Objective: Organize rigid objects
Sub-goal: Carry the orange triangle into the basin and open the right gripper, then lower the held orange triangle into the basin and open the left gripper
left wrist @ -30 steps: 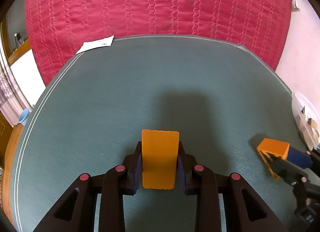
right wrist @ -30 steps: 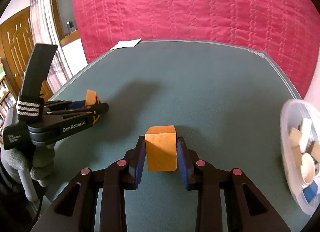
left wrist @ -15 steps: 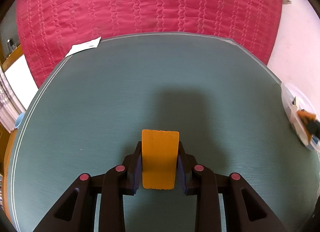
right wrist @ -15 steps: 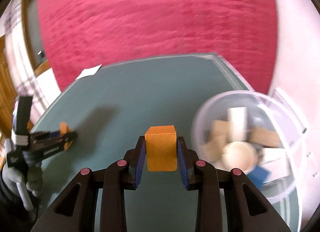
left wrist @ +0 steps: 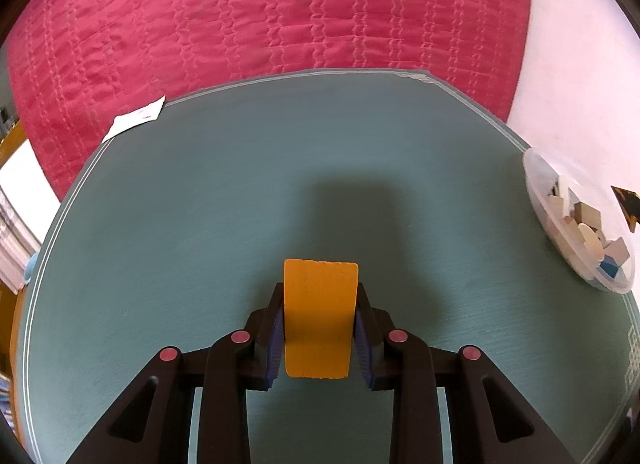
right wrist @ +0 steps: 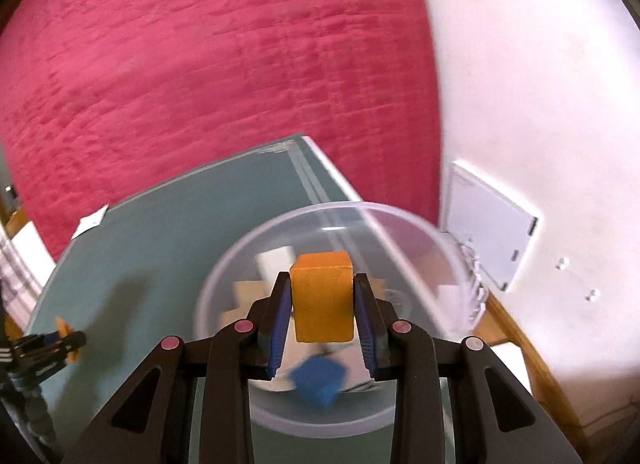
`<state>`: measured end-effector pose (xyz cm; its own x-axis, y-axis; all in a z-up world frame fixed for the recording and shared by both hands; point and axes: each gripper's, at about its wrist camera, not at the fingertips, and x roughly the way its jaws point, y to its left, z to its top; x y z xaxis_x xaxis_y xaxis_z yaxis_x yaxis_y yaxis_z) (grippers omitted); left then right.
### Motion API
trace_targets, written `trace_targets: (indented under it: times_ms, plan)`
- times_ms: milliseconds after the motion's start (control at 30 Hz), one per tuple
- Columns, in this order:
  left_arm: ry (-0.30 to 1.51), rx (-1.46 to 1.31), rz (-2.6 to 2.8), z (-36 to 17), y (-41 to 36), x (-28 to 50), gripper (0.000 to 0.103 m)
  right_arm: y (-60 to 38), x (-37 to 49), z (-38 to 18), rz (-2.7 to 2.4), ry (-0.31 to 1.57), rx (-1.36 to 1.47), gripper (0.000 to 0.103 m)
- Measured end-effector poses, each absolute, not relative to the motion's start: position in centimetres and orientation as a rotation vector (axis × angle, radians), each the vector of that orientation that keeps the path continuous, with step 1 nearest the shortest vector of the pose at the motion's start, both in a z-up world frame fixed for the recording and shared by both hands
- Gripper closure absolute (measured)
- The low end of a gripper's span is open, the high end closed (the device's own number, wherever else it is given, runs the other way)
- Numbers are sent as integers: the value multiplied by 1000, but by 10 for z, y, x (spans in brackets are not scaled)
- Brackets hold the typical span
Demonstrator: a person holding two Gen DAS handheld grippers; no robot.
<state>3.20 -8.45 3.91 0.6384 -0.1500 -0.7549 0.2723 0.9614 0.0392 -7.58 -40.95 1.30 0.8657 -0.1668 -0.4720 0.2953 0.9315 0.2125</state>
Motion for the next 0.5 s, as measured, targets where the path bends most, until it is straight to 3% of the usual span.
trace_targets:
  times_ms: [500]
  plan:
    - [804,220,-345,61,-140,26,71,-456,-96,0,-343,430,394,69]
